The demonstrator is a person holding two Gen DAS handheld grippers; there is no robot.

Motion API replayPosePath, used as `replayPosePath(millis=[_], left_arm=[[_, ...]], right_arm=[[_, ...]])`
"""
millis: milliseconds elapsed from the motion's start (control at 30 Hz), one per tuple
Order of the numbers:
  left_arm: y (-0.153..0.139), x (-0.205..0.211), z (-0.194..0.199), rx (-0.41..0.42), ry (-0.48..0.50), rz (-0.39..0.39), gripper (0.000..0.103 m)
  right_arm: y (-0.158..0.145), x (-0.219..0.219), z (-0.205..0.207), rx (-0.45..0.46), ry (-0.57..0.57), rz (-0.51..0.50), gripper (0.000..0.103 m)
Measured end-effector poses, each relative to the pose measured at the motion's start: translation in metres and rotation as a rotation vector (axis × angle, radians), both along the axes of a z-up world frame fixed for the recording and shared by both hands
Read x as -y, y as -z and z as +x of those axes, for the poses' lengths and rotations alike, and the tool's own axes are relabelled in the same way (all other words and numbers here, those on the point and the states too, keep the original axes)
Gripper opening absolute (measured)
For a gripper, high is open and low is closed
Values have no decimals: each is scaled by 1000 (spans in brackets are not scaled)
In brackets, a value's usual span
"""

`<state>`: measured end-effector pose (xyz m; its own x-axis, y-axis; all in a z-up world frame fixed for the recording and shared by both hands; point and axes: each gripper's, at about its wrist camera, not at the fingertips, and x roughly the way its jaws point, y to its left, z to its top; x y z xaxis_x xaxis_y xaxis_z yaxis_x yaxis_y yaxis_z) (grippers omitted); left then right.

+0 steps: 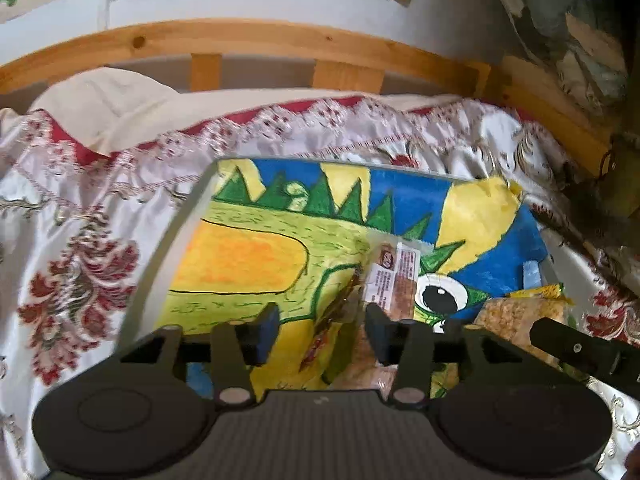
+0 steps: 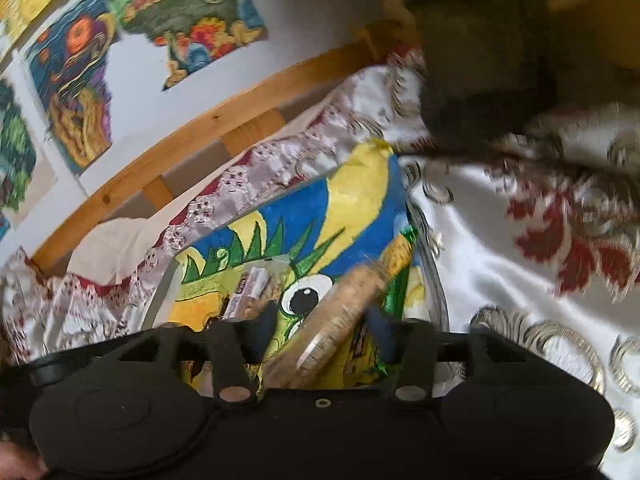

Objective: Organize snacks

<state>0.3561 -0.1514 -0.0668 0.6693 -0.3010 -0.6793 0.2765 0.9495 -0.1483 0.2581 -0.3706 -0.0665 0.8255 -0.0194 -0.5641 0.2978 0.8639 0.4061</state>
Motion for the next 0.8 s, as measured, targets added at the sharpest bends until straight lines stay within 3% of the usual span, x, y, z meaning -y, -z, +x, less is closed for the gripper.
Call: replayPosePath(millis=[33, 233, 333, 567, 800], left_arm=[[-4, -4, -5, 8, -9, -9, 63], [-31, -28, -41, 104, -66, -7, 89], [-42, -42, -63, 150, -98, 15, 98], [-68, -78, -122, 231, -155, 33, 103], [-78, -107, -183, 270, -185, 106, 103]], right_arm=[[-5, -3, -3, 13, -6, -27, 73], [-29, -12, -34, 80, -38, -107, 91], [-41, -19, -53, 119, -50, -152, 96], [-61, -38, -104, 220, -61, -200, 102], [-61, -51, -149, 223, -82, -105, 102]])
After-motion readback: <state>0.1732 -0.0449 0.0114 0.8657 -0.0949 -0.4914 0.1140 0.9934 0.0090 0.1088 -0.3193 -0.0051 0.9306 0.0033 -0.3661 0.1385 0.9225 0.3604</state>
